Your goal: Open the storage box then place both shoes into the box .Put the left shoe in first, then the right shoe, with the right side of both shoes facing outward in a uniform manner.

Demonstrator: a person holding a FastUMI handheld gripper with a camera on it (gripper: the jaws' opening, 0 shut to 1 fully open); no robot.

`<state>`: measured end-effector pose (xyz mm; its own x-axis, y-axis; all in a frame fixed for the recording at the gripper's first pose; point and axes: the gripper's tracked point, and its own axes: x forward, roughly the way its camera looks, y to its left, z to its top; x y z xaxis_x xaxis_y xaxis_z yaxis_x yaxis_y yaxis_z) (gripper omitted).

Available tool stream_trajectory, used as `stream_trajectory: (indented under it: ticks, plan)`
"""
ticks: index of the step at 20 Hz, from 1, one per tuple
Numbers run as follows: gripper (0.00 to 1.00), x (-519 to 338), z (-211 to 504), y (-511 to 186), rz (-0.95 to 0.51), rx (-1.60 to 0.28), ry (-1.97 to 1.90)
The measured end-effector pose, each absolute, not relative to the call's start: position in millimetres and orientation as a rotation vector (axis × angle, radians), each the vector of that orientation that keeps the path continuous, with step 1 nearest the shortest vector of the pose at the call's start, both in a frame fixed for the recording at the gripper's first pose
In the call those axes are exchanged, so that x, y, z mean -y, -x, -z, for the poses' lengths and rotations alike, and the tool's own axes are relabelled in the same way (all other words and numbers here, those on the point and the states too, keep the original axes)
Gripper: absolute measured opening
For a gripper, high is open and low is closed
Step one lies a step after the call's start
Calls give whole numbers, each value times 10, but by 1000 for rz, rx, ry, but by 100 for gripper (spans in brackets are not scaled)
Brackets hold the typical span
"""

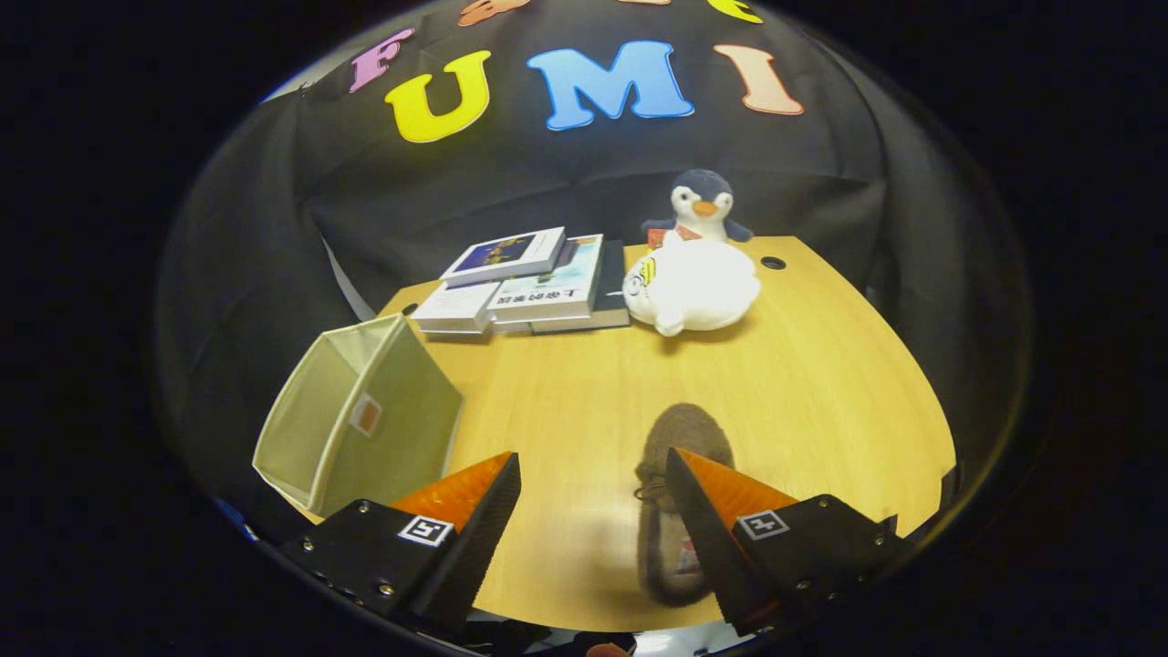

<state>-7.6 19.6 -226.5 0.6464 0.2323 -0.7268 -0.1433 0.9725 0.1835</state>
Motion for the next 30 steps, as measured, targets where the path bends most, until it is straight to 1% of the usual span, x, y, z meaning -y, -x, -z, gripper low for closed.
stream_trajectory:
  ticks: [5,10,13,17,18,19,21,22,23,24,25,26,27,29,30]
  plan:
    - [98,272,2545,124,-140,-839,-32]
    - [98,550,2901,206,-96,-900,27]
    - [98,656,3060,294,-97,-944,29]
    - [95,799,3293,354,-65,-1010,40]
    - [94,777,3307,366,-76,-1019,24]
    - [90,733,3325,354,-85,-1023,-2]
    - [79,699,3370,353,-96,-1042,-15]
    - [79,631,3359,352,-107,-1047,-46]
    - [56,600,3378,347,-105,-1055,-64]
    - [49,560,3397,355,-100,-1068,-81]
    - [35,560,3408,354,-86,-1079,-87]
    - [32,554,3401,350,-81,-1084,-78]
    - [32,637,3379,356,-49,-1081,-52]
    - [5,615,3373,351,-20,-1103,-103]
    - [5,592,3350,358,-8,-1110,-140]
